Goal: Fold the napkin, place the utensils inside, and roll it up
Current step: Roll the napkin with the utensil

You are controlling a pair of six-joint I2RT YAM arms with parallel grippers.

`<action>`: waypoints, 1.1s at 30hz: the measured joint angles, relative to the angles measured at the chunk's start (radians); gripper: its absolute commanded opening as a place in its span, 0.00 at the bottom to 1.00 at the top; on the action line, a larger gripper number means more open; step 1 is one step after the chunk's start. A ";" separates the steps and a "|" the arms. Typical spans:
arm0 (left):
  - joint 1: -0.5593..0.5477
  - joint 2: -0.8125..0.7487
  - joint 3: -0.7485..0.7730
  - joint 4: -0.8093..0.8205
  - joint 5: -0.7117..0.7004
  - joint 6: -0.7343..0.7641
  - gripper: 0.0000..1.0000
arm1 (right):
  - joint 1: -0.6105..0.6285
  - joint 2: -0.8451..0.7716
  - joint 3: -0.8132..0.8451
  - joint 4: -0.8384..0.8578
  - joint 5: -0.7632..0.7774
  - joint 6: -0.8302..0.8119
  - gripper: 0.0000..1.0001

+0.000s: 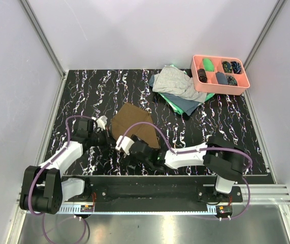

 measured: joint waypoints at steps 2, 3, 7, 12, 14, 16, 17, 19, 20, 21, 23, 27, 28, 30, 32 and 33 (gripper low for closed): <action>0.006 0.000 0.000 -0.006 0.004 0.003 0.00 | 0.013 0.016 0.000 0.019 0.045 -0.013 0.88; 0.009 0.000 0.001 -0.011 0.006 0.005 0.00 | 0.017 0.028 0.001 0.026 0.065 -0.019 0.87; 0.018 0.000 0.002 -0.023 0.012 0.014 0.00 | 0.024 0.084 0.008 0.045 0.154 -0.039 0.81; 0.027 0.000 0.002 -0.024 0.018 0.020 0.00 | 0.025 0.121 0.018 0.069 0.232 -0.057 0.55; 0.028 0.000 0.002 -0.024 0.019 0.022 0.00 | 0.025 0.126 0.019 0.076 0.261 -0.063 0.43; 0.029 0.000 0.002 -0.024 0.023 0.022 0.00 | 0.026 0.133 0.019 0.082 0.285 -0.074 0.35; 0.030 0.000 0.002 -0.024 0.023 0.023 0.00 | 0.025 0.136 0.019 0.083 0.292 -0.079 0.30; 0.031 0.000 0.002 -0.024 0.025 0.026 0.07 | 0.026 0.142 0.021 0.081 0.309 -0.090 0.25; 0.031 0.001 0.003 -0.025 0.025 0.026 0.13 | 0.026 0.146 0.027 0.077 0.314 -0.094 0.21; 0.031 0.001 0.005 -0.024 0.024 0.028 0.28 | 0.026 0.148 0.032 0.069 0.316 -0.099 0.20; 0.031 0.003 0.009 -0.021 0.025 0.025 0.39 | 0.026 0.150 0.043 0.047 0.316 -0.105 0.15; 0.032 0.003 0.011 -0.014 0.021 0.019 0.63 | 0.026 0.150 0.070 -0.036 0.302 -0.100 0.07; 0.032 0.003 0.011 -0.013 0.018 0.015 0.66 | 0.026 0.150 0.084 -0.070 0.294 -0.096 0.06; 0.034 -0.009 0.009 -0.015 -0.008 0.009 0.70 | 0.026 0.150 0.111 -0.129 0.282 -0.072 0.02; 0.043 -0.049 -0.003 -0.013 -0.050 -0.005 0.71 | 0.022 0.150 0.152 -0.205 0.264 -0.046 0.01; 0.044 -0.080 -0.016 -0.008 -0.070 -0.014 0.71 | 0.021 0.150 0.166 -0.230 0.256 -0.035 0.00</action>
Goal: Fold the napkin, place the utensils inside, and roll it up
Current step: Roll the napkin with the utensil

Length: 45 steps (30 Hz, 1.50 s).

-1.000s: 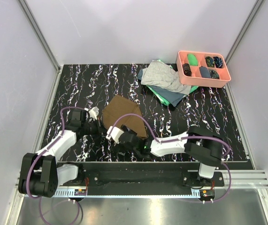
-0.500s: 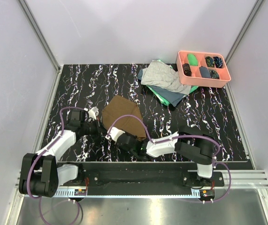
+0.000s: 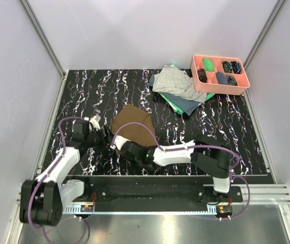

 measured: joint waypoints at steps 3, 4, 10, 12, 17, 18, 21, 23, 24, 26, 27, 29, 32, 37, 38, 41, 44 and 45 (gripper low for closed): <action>-0.003 -0.107 -0.061 0.026 -0.053 -0.039 0.71 | 0.000 0.000 0.047 -0.100 -0.051 0.024 0.00; -0.002 -0.135 -0.081 0.033 -0.066 -0.050 0.71 | 0.000 0.000 0.060 -0.134 -0.069 0.029 0.00; -0.004 -0.307 -0.230 0.071 -0.183 -0.133 0.75 | 0.002 0.002 0.121 -0.291 -0.188 0.063 0.00; -0.004 -0.364 -0.262 0.075 -0.229 -0.156 0.75 | 0.002 0.002 0.128 -0.321 -0.217 0.074 0.00; -0.003 -0.427 -0.309 0.121 -0.286 -0.196 0.73 | -0.008 0.001 0.134 -0.373 -0.294 0.105 0.00; -0.003 -0.431 -0.318 0.139 -0.288 -0.197 0.71 | -0.015 0.001 0.138 -0.382 -0.320 0.110 0.00; -0.004 -0.434 -0.344 0.180 -0.291 -0.193 0.66 | -0.045 0.000 0.158 -0.418 -0.399 0.121 0.00; -0.004 -0.445 -0.355 0.188 -0.293 -0.180 0.65 | -0.078 0.001 0.177 -0.452 -0.476 0.127 0.00; -0.004 -0.453 -0.357 0.197 -0.293 -0.169 0.65 | -0.096 0.001 0.188 -0.474 -0.511 0.128 0.00; -0.004 -0.470 -0.357 0.214 -0.291 -0.153 0.66 | -0.134 0.007 0.216 -0.512 -0.581 0.129 0.00; -0.005 -0.481 -0.357 0.227 -0.291 -0.141 0.66 | -0.153 0.015 0.237 -0.534 -0.611 0.129 0.00; -0.010 -0.498 -0.359 0.246 -0.284 -0.132 0.69 | -0.183 0.038 0.274 -0.563 -0.666 0.128 0.00; -0.034 -0.524 -0.374 0.292 -0.260 -0.121 0.70 | -0.228 0.093 0.346 -0.623 -0.763 0.127 0.00; -0.100 -0.557 -0.396 0.318 -0.244 -0.101 0.74 | -0.280 0.185 0.459 -0.722 -0.907 0.118 0.00; -0.117 -0.566 -0.400 0.319 -0.244 -0.096 0.74 | -0.287 0.206 0.480 -0.740 -0.931 0.114 0.00; -0.154 -0.589 -0.402 0.333 -0.252 -0.078 0.74 | -0.307 0.259 0.525 -0.785 -0.996 0.104 0.00; -0.183 -0.579 -0.402 0.361 -0.262 -0.059 0.74 | -0.327 0.305 0.556 -0.819 -1.061 0.100 0.00; -0.191 -0.568 -0.402 0.372 -0.266 -0.054 0.74 | -0.333 0.314 0.564 -0.829 -1.081 0.099 0.00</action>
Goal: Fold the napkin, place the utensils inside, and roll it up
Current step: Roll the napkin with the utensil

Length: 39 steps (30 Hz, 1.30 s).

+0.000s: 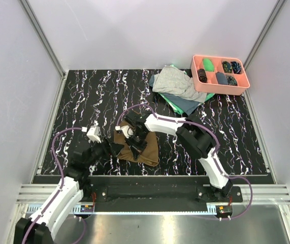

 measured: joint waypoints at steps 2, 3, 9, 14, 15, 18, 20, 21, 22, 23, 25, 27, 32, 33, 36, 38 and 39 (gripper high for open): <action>-0.020 0.033 0.000 0.024 -0.006 0.007 0.74 | -0.013 0.018 0.015 -0.018 -0.035 -0.006 0.00; -0.034 0.057 0.000 0.041 -0.009 0.010 0.74 | -0.019 0.027 0.023 -0.027 -0.050 -0.010 0.00; -0.142 0.183 0.001 0.128 -0.035 0.026 0.74 | -0.044 0.069 0.061 -0.077 -0.122 -0.034 0.00; -0.209 0.203 0.002 0.153 -0.079 0.051 0.70 | -0.059 0.096 0.081 -0.107 -0.168 -0.053 0.00; -0.214 0.203 0.002 0.154 -0.085 0.054 0.70 | -0.062 0.098 0.082 -0.111 -0.176 -0.055 0.00; -0.233 0.203 0.003 0.154 -0.100 0.069 0.67 | -0.068 0.110 0.091 -0.125 -0.193 -0.056 0.00; -0.244 0.203 0.003 0.155 -0.106 0.073 0.65 | -0.072 0.115 0.093 -0.131 -0.206 -0.057 0.00; -0.249 0.203 0.003 0.155 -0.109 0.075 0.65 | -0.074 0.116 0.093 -0.132 -0.208 -0.058 0.00; -0.253 0.203 0.003 0.154 -0.112 0.077 0.64 | -0.075 0.117 0.094 -0.134 -0.213 -0.059 0.00; -0.256 0.203 0.003 0.154 -0.114 0.078 0.63 | -0.077 0.120 0.095 -0.136 -0.218 -0.061 0.00; -0.261 0.203 0.003 0.153 -0.116 0.082 0.62 | -0.080 0.126 0.098 -0.142 -0.231 -0.064 0.00; -0.266 0.201 0.003 0.153 -0.117 0.087 0.58 | -0.084 0.134 0.103 -0.151 -0.241 -0.066 0.00; -0.274 0.204 0.003 0.149 -0.130 0.094 0.50 | -0.090 0.147 0.112 -0.165 -0.265 -0.074 0.00; -0.275 0.208 0.003 0.148 -0.132 0.093 0.47 | -0.091 0.148 0.113 -0.166 -0.267 -0.075 0.00; -0.280 0.232 0.003 0.144 -0.140 0.093 0.34 | -0.093 0.153 0.118 -0.173 -0.275 -0.080 0.00; -0.283 0.245 0.004 0.140 -0.145 0.092 0.20 | -0.095 0.159 0.123 -0.179 -0.284 -0.082 0.00; -0.286 0.249 0.006 0.137 -0.150 0.090 0.08 | -0.096 0.160 0.124 -0.180 -0.286 -0.082 0.00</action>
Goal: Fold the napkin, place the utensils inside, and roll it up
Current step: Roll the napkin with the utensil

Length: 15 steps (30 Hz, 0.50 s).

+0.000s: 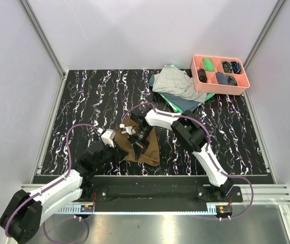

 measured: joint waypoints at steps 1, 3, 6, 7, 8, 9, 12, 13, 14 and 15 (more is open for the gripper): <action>-0.002 0.003 0.002 -0.004 -0.008 -0.002 0.02 | -0.001 0.000 0.001 -0.001 -0.003 -0.001 0.00; -0.003 0.009 0.008 -0.014 -0.019 -0.008 0.00 | -0.004 0.001 0.001 -0.001 -0.010 -0.007 0.03; -0.003 0.013 0.015 -0.031 -0.035 -0.028 0.00 | -0.014 0.001 0.001 0.000 -0.029 -0.016 0.14; -0.003 0.013 0.017 -0.037 -0.042 -0.036 0.00 | -0.019 0.001 0.001 0.001 -0.041 -0.019 0.20; -0.003 0.013 0.019 -0.041 -0.049 -0.044 0.00 | -0.024 0.001 0.001 0.001 -0.051 -0.023 0.27; -0.004 0.012 0.021 -0.050 -0.059 -0.055 0.00 | -0.032 0.000 0.001 0.002 -0.064 -0.029 0.33; -0.004 0.009 0.022 -0.085 -0.087 -0.084 0.00 | -0.066 -0.014 -0.008 0.003 -0.096 -0.036 0.52; -0.004 0.007 0.022 -0.101 -0.096 -0.095 0.00 | -0.079 -0.030 -0.020 0.008 -0.101 -0.040 0.59; -0.004 0.006 0.022 -0.111 -0.102 -0.101 0.00 | -0.092 -0.053 -0.036 0.016 -0.097 -0.043 0.63; -0.004 0.007 0.024 -0.126 -0.110 -0.109 0.00 | -0.105 -0.083 -0.058 0.032 -0.090 -0.042 0.67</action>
